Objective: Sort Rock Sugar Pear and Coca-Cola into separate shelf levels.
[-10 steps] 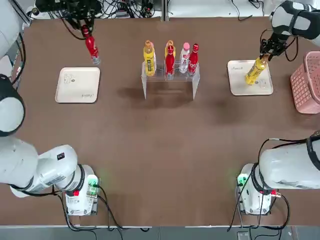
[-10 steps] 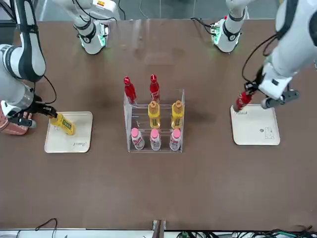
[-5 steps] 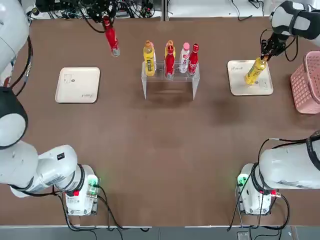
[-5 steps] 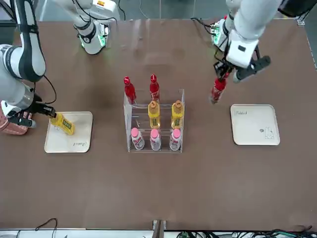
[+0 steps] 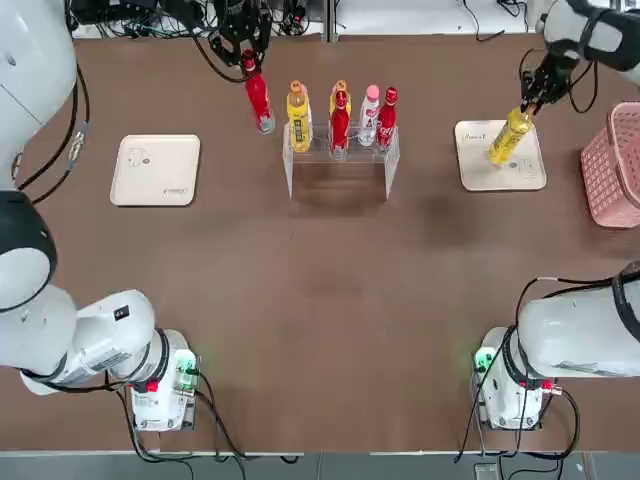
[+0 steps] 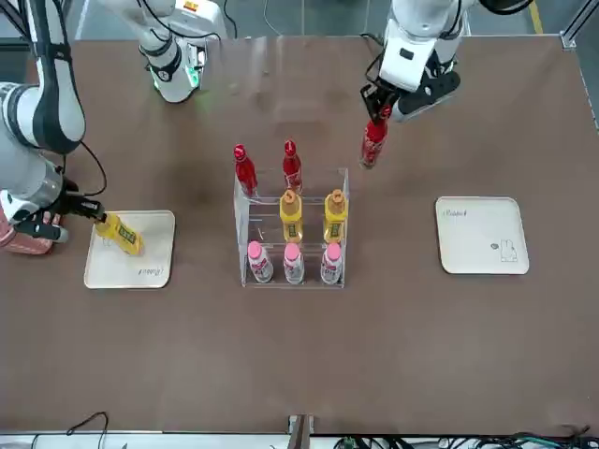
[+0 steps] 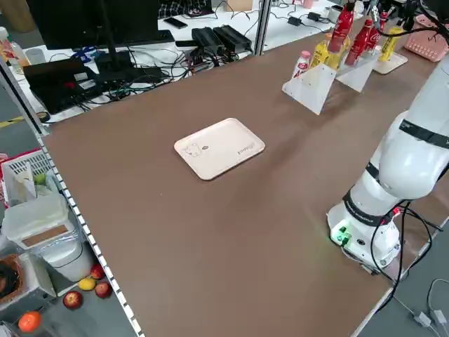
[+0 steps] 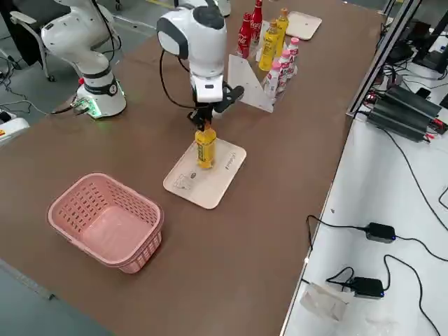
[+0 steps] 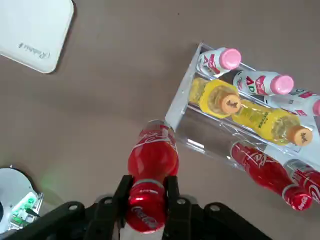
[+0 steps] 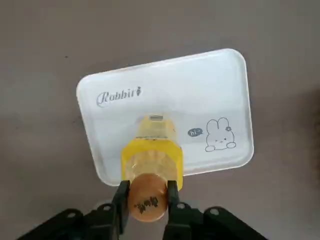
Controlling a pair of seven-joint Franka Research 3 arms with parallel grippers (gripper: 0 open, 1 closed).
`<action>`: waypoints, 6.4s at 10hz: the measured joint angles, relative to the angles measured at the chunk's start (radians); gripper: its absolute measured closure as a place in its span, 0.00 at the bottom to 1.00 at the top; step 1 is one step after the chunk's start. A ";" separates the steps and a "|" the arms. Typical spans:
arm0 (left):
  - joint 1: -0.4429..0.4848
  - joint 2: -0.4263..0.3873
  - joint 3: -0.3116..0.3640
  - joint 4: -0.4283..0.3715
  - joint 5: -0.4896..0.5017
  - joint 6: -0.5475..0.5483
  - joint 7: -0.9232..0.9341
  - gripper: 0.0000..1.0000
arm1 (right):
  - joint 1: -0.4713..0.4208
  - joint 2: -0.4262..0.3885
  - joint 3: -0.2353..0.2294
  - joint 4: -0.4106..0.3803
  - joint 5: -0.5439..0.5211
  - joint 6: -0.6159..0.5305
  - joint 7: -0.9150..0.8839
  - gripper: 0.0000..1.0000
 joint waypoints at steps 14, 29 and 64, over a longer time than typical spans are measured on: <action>-0.254 0.351 0.004 0.057 0.290 0.122 -0.312 0.67 | 0.594 0.234 0.011 0.816 0.094 -0.485 0.476 0.66; -0.267 0.409 0.010 0.096 0.385 0.101 -0.380 0.14 | 0.687 0.302 0.009 0.597 0.094 -0.257 0.580 0.66; -0.348 0.063 0.897 0.211 0.069 -0.159 0.928 0.00 | 0.165 -0.044 -0.039 0.537 -0.021 -0.519 0.246 0.00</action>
